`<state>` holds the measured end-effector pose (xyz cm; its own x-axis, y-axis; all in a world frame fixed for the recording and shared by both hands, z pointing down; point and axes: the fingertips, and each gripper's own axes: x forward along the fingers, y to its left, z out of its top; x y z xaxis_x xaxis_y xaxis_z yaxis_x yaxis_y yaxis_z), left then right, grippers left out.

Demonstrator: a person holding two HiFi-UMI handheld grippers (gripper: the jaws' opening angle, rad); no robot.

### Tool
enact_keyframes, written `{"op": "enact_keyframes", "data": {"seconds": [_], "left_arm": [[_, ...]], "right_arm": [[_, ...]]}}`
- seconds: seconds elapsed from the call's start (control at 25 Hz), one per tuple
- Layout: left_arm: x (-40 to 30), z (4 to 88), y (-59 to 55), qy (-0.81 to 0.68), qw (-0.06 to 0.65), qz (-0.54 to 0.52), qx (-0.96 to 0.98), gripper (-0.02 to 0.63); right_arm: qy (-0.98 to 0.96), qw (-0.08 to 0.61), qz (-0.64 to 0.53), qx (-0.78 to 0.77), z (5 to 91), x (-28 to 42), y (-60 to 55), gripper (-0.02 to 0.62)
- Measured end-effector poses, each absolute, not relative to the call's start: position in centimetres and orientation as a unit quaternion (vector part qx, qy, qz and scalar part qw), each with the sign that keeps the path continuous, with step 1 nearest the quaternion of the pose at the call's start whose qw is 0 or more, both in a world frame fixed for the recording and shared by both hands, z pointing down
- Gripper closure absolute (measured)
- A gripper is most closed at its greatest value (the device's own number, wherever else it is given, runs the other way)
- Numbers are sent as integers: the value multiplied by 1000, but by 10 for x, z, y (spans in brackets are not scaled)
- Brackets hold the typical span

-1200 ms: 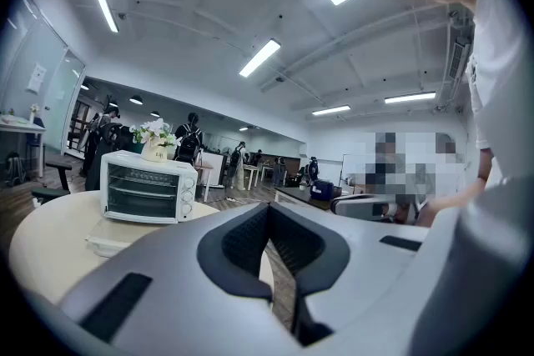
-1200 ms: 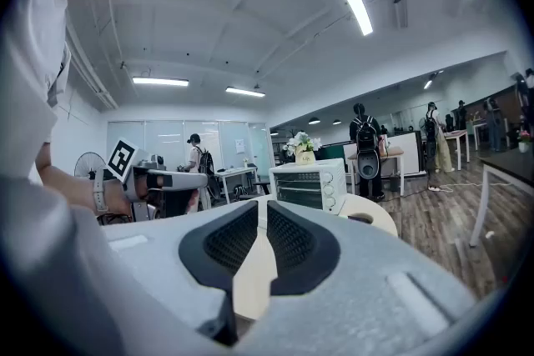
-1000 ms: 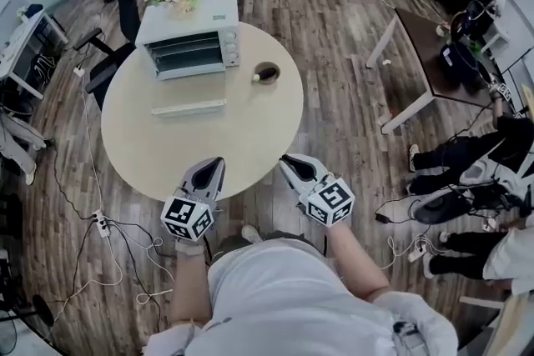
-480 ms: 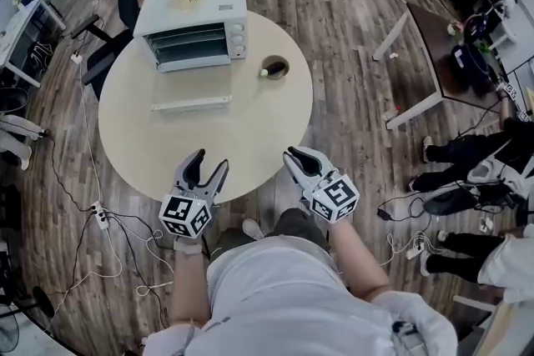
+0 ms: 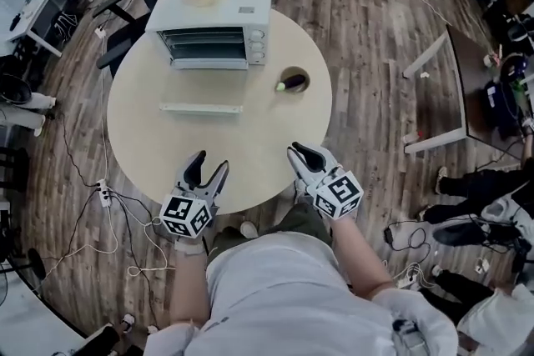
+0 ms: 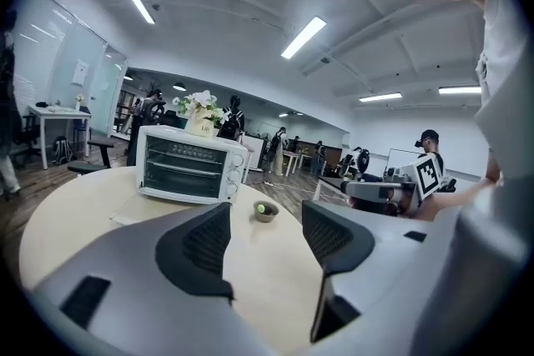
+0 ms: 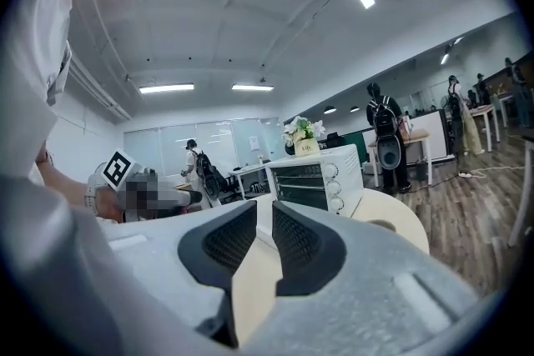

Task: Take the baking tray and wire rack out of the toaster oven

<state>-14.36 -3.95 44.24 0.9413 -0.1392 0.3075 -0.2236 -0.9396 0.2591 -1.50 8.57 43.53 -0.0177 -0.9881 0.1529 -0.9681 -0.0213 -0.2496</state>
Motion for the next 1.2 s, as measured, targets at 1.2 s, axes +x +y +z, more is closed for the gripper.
{"op": "enact_keyframes", "data": {"seconds": [1.2], "left_arm": [[-4, 475, -137, -360, 330, 58, 871, 350]], "right_arm": [[843, 10, -213, -493, 497, 162, -31, 549]]}}
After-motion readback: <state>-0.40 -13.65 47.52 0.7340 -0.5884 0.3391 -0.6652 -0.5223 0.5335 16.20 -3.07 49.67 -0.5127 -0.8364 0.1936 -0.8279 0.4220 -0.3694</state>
